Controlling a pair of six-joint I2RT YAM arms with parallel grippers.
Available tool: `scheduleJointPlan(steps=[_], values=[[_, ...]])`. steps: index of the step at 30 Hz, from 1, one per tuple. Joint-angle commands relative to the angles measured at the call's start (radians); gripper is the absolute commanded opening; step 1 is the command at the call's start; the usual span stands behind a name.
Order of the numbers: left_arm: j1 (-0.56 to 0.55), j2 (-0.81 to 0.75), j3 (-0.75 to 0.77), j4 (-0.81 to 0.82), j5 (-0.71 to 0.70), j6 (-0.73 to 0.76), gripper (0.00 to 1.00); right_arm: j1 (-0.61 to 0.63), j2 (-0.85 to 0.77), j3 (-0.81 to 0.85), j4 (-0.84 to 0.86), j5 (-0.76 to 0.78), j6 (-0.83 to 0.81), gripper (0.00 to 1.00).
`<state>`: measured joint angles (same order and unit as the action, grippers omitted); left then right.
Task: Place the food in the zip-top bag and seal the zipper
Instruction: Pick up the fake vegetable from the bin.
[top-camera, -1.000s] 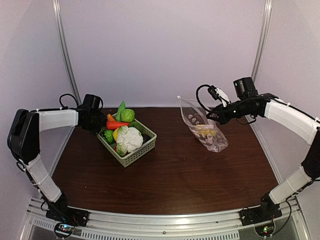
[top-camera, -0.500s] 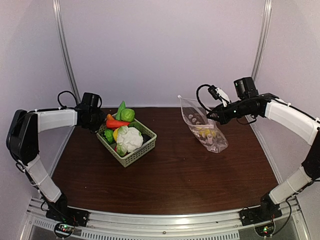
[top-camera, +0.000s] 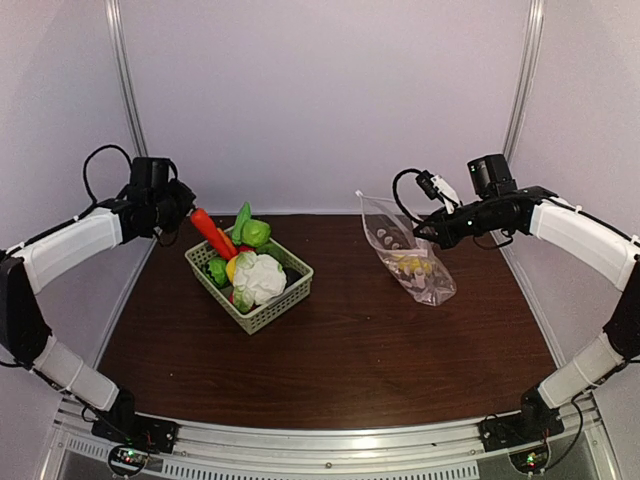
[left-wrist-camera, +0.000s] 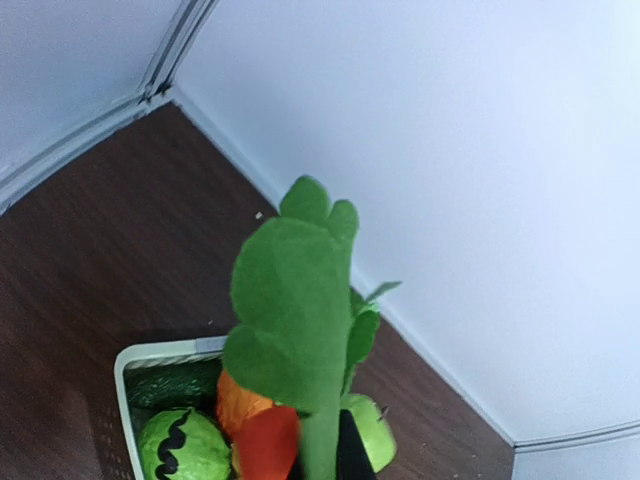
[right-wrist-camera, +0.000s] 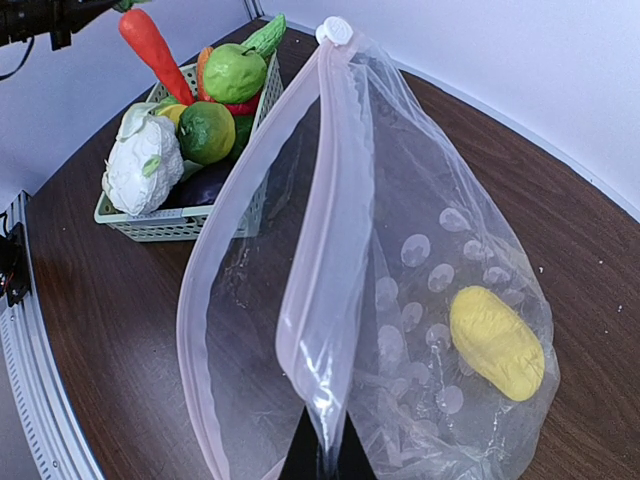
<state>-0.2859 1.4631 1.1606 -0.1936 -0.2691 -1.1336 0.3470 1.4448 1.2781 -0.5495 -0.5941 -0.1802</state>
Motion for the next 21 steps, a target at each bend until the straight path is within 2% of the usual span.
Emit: scheduleJointPlan(steps=[1, 5, 9, 15, 21], values=[[-0.013, -0.098, 0.095, -0.009, -0.019, 0.128, 0.0, -0.002, -0.014, 0.002, 0.005, -0.003, 0.002, 0.0], [-0.025, -0.144, 0.113, -0.008, 0.014, 0.142, 0.0, -0.002, -0.001, 0.017, 0.0, -0.017, 0.007, 0.0], [-0.063, -0.135, 0.149, 0.054, 0.139, 0.173, 0.0, -0.002, 0.011, 0.032, -0.004, -0.034, 0.016, 0.0], [-0.227, -0.062, 0.259, 0.172, 0.24, 0.258, 0.0, 0.0, 0.043, 0.072, -0.019, -0.073, 0.037, 0.0], [-0.355, 0.057, 0.365, 0.319, 0.372, 0.261, 0.0, 0.0, 0.064, 0.103, -0.03, -0.104, 0.052, 0.0]])
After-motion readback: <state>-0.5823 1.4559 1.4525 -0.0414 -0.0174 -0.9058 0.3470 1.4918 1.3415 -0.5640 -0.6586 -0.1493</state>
